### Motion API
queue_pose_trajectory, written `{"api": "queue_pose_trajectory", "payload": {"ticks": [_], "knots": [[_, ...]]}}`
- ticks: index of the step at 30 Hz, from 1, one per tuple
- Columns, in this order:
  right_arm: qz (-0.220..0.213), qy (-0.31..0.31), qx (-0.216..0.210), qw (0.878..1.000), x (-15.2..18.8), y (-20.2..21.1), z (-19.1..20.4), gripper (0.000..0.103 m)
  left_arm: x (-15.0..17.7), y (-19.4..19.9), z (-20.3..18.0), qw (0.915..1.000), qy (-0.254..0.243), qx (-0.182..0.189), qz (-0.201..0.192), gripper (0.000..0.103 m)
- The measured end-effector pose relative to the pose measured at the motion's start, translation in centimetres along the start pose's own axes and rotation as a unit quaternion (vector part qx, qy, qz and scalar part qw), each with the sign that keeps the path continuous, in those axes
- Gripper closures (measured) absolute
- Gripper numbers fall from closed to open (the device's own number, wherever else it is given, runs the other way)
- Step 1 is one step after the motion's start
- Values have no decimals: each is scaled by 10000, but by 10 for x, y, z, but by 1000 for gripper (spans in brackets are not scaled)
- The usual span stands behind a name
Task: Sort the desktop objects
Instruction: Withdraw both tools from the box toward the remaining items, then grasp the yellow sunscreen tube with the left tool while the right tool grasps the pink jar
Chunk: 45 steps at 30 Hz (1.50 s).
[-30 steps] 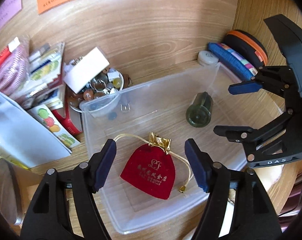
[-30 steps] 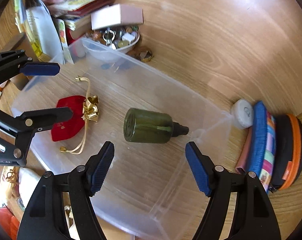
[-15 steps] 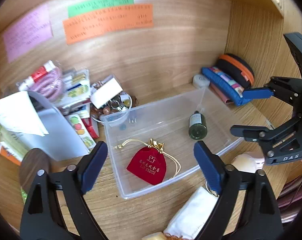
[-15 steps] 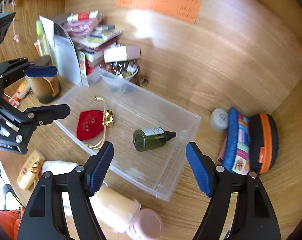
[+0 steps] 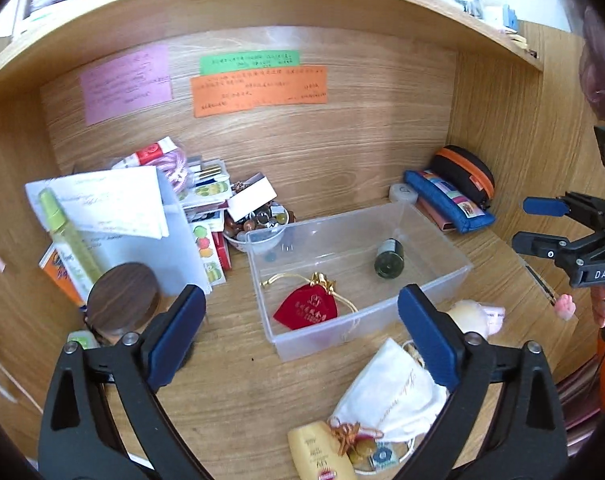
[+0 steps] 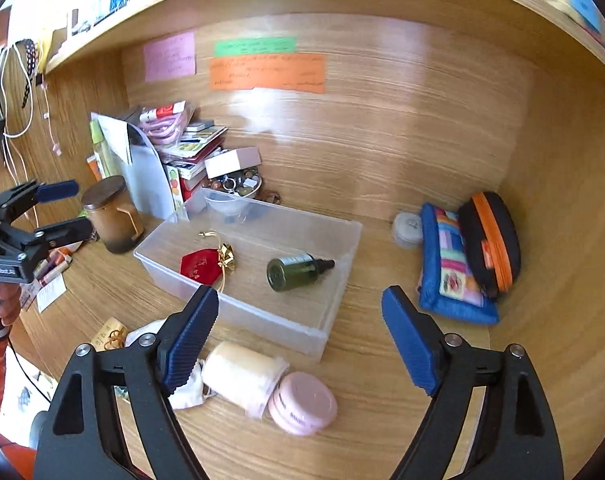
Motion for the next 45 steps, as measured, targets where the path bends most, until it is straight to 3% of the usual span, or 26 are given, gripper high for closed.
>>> {"api": "queue_pose_trajectory", "payload": {"ticks": [10, 27, 38, 40, 43, 45], "knots": [[26, -126, 207, 9997, 51, 4, 4, 20, 50, -1, 1, 9995, 170, 58, 267, 4], [525, -751, 367, 9951, 117, -24, -15, 20, 141, -45, 7, 9898, 421, 62, 1362, 4], [850, -817, 293, 9926, 126, -56, -25, 20, 147, -53, 5, 9863, 502, 325, 1535, 26], [887, -743, 310, 9928, 124, -61, -25, 20, 147, -56, 4, 9850, 442, 374, 1627, 40], [922, -639, 323, 9932, 119, -69, -24, 20, 149, -61, -9, 9861, 23, 82, 1661, 42], [912, -555, 370, 9936, 115, -73, -24, 20, 148, -61, -11, 9856, 9, 171, 1681, 46]]}}
Point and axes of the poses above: each gripper's, at about its wrist camera, not at the fingertips, and y roughly against the way its jaws point, z to its left, x to its underside, the point moved 1 cm from there along -y, roughly the way its jaws point, and after that the axes turned 6 degrees about z, right-handed, at the moved point
